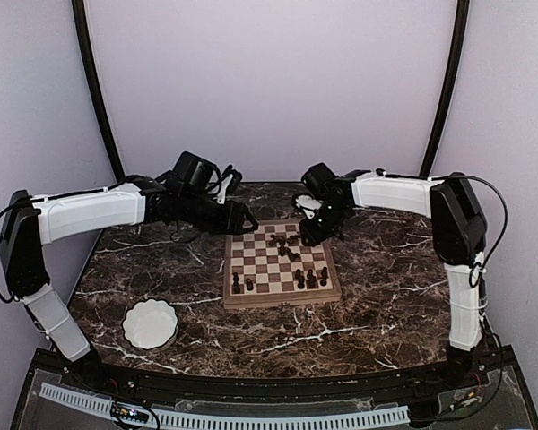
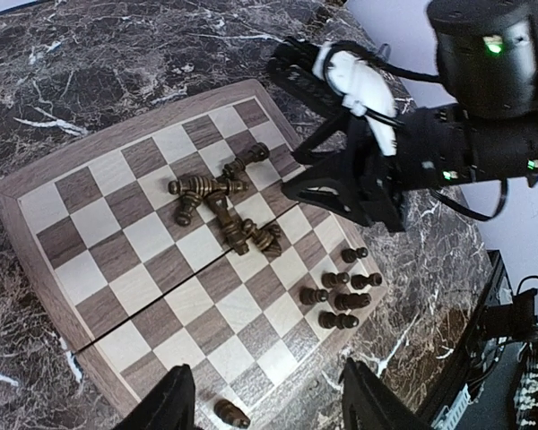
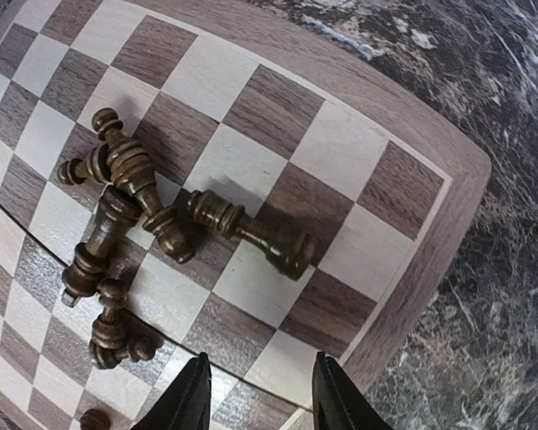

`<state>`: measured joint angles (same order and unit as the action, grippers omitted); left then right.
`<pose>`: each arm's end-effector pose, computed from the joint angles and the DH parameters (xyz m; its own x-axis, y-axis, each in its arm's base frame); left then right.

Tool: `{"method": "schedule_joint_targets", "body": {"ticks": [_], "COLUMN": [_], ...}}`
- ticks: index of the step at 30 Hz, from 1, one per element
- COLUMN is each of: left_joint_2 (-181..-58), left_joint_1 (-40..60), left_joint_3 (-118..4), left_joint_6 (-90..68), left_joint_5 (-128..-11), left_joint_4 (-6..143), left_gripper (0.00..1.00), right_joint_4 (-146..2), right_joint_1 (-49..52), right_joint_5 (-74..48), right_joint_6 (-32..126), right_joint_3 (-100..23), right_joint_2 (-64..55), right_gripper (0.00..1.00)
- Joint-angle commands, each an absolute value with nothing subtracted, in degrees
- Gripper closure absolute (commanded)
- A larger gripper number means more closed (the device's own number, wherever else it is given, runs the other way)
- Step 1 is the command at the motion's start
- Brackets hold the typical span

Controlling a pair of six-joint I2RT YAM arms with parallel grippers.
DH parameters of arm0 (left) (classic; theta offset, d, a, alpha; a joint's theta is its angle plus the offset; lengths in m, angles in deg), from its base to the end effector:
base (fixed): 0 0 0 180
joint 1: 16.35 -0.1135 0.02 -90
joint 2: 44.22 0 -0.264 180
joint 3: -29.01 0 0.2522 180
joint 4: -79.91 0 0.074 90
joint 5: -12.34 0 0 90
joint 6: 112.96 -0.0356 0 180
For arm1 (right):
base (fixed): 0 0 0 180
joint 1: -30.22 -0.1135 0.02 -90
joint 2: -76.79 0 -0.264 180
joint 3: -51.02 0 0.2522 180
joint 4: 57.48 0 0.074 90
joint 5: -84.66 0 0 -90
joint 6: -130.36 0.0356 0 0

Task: Set up the chess pieces on the board
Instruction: Adjust the chess pile on the chessboard.

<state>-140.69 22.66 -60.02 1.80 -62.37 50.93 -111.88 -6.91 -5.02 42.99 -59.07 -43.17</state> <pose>0.2948 -0.2509 0.2788 -0.7423 0.0814 -0.6651 0.5079 0.7159 -0.4792 0.3572 0.2702 0.2003 -0.7451 -0.5066 -0.4339 -0.5681 0.8228 0.0149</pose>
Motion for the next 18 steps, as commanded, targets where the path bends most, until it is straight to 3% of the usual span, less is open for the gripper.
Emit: {"method": "schedule_joint_targets", "body": {"ticks": [1,13,18], "left_joint_2": [-133.53,-129.95,-129.4], "left_joint_1": [22.66,22.64,22.64], "left_joint_3": [-57.6,-55.92,-56.98], "left_joint_6": [1.63,0.13,-1.7], "left_joint_5": [-60.66,-59.8,-59.85], "left_joint_4": [47.77,43.26,41.64], "left_gripper": [0.42,0.41,0.41], "right_joint_4": [-108.58,-107.31,-111.03], "right_joint_1": [-7.06,-6.39,-6.08], "right_joint_5": [-4.73,-10.94,-14.99], "right_joint_6": [37.16,32.23,31.74], "right_joint_3": [-63.17,-68.94,-72.63], "right_joint_2": [-46.35,-53.54,-57.37], "right_gripper": [0.57,0.43,0.45]}}
